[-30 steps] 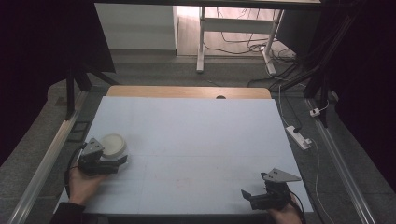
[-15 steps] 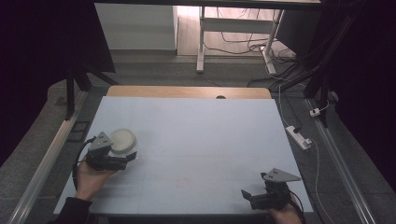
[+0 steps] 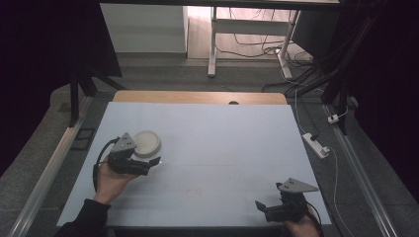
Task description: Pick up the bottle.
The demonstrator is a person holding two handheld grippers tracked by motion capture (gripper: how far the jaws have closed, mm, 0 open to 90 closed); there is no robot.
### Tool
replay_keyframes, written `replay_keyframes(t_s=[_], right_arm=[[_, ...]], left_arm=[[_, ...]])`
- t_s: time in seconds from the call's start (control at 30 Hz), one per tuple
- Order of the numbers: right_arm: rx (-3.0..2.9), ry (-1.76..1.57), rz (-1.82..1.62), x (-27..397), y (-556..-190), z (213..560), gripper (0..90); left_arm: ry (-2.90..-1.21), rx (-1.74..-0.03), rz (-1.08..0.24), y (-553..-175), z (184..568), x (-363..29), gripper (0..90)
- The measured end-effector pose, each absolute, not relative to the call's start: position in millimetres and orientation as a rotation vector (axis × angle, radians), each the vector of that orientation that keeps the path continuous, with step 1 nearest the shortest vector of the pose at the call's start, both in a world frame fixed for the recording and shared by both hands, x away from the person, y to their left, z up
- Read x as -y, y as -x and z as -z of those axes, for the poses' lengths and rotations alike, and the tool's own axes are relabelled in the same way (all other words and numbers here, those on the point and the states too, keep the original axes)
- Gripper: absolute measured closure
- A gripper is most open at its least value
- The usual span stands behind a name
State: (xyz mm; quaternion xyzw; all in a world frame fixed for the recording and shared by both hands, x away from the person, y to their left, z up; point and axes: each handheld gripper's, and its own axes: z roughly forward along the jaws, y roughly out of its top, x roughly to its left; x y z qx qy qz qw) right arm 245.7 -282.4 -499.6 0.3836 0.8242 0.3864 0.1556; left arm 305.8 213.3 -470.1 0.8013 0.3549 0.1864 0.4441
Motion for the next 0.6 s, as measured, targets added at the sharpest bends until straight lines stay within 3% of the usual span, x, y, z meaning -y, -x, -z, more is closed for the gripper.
replay_keyframes(t_s=[0.6], right_arm=[[-2.361, -1.106, -1.108, 283, -246, 500, 0.0]], left_arm=[[-2.044, -0.742, -0.404, -325, 459, -162, 7.4]])
